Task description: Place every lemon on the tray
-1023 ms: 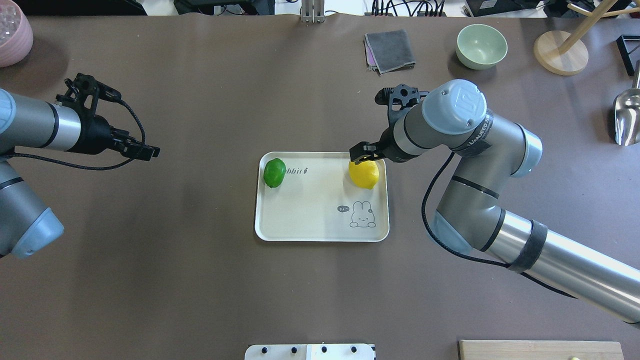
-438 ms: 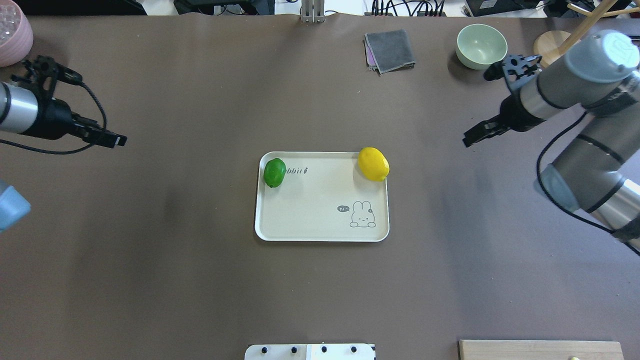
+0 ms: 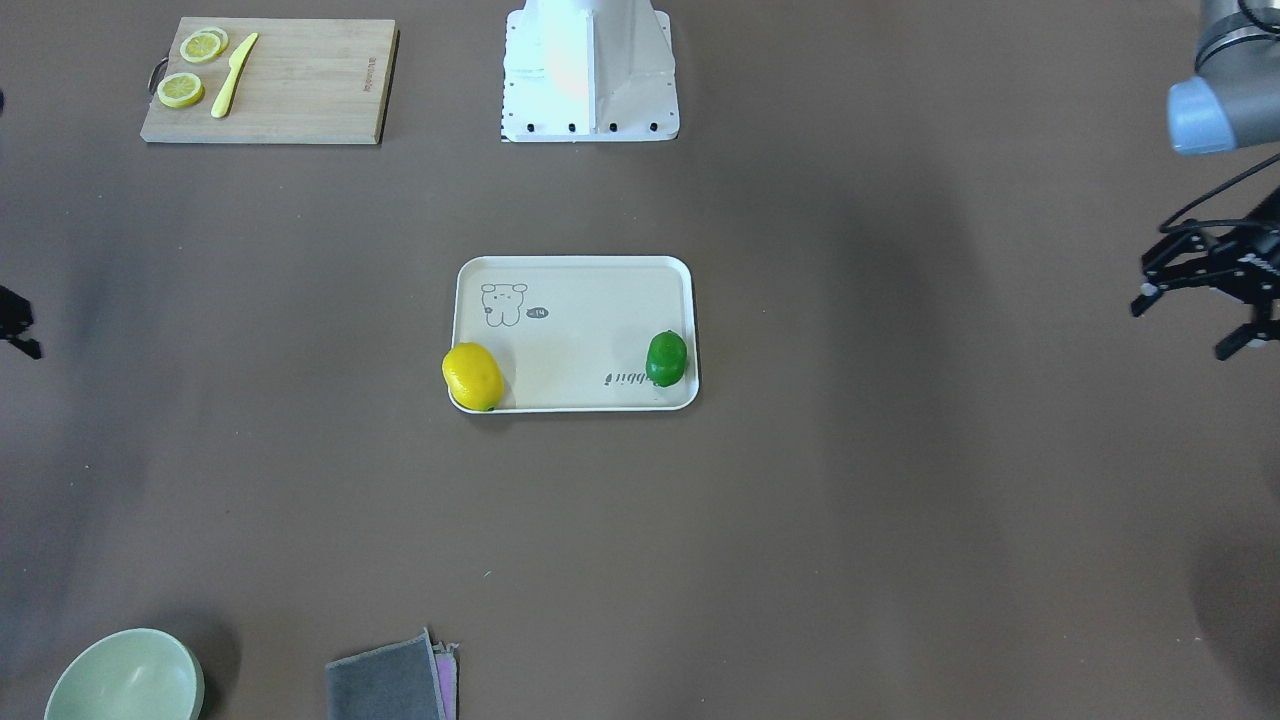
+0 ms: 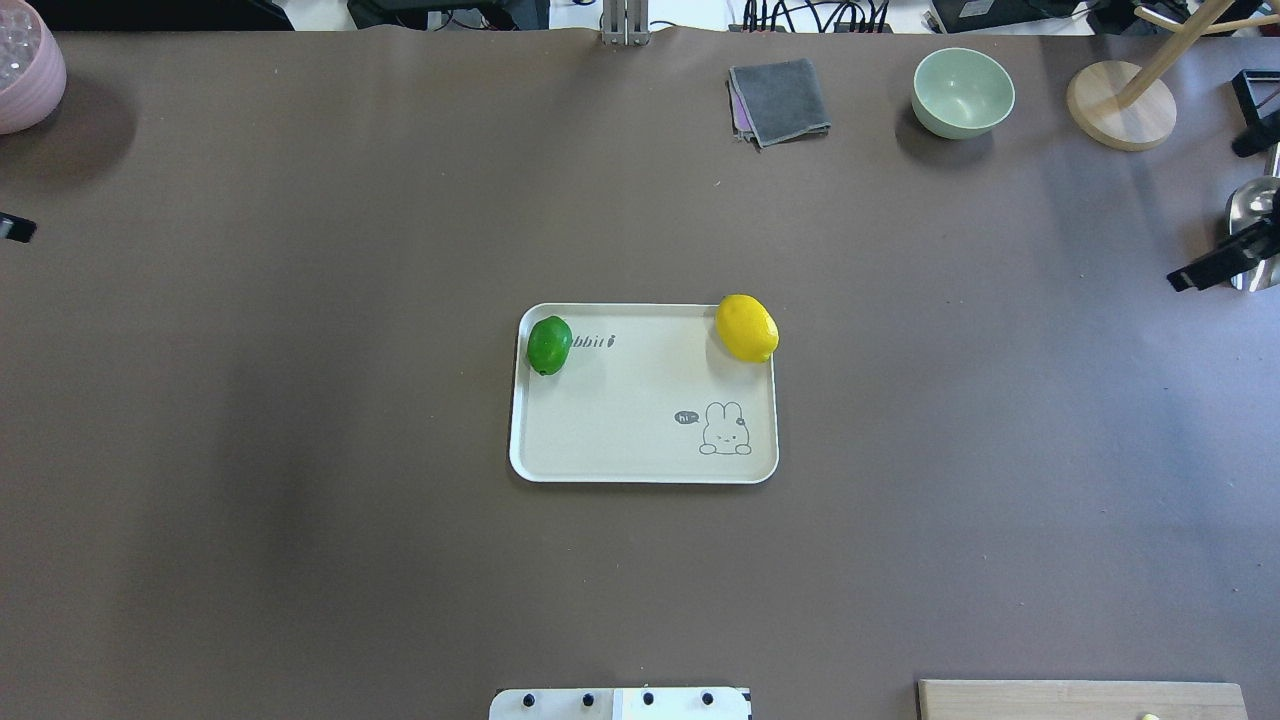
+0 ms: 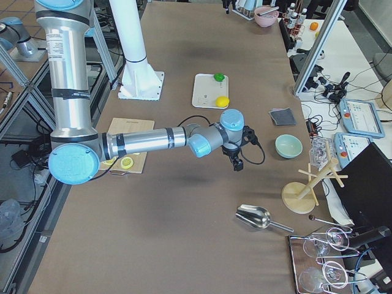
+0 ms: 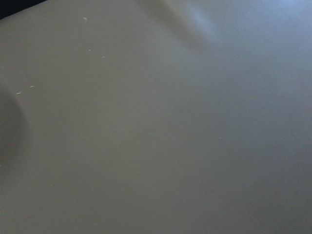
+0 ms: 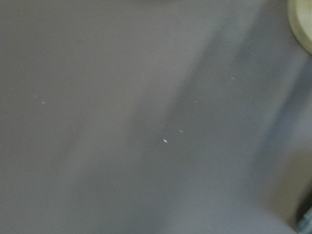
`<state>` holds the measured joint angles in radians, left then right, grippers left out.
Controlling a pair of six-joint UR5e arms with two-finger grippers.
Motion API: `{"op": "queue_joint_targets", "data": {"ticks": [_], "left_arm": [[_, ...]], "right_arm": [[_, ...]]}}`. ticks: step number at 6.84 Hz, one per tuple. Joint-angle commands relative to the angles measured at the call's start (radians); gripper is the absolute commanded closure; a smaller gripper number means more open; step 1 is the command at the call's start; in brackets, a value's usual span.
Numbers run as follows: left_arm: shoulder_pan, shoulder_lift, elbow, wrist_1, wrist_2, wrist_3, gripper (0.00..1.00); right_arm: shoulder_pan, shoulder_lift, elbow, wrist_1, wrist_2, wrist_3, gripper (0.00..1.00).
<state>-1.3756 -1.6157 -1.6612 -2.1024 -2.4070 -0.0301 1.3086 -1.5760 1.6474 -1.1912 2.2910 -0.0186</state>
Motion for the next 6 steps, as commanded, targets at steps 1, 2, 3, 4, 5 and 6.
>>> {"op": "queue_joint_targets", "data": {"ticks": [1,2,3,4,5,6], "left_arm": [[-0.216,-0.009,0.004,0.327,-0.043,0.419,0.03],[-0.288,-0.018,0.001,0.458,-0.043,0.518,0.02],[-0.342,-0.012,-0.002,0.54,-0.043,0.522,0.02],[-0.347,0.05,-0.005,0.532,-0.022,0.53,0.02],[-0.347,0.122,0.001,0.529,-0.036,0.509,0.02],[-0.353,0.135,0.004,0.506,-0.038,0.513,0.02]], "right_arm": [[0.223,-0.093,-0.006,-0.016,0.024,-0.119,0.0],[0.272,-0.082,0.024,-0.11,0.047,-0.123,0.0],[0.288,-0.082,0.093,-0.269,0.029,-0.124,0.0],[0.294,-0.103,0.135,-0.334,-0.022,-0.123,0.0],[0.294,-0.184,0.156,-0.274,-0.033,-0.116,0.0],[0.294,-0.223,0.141,-0.225,-0.022,-0.106,0.0]]}}
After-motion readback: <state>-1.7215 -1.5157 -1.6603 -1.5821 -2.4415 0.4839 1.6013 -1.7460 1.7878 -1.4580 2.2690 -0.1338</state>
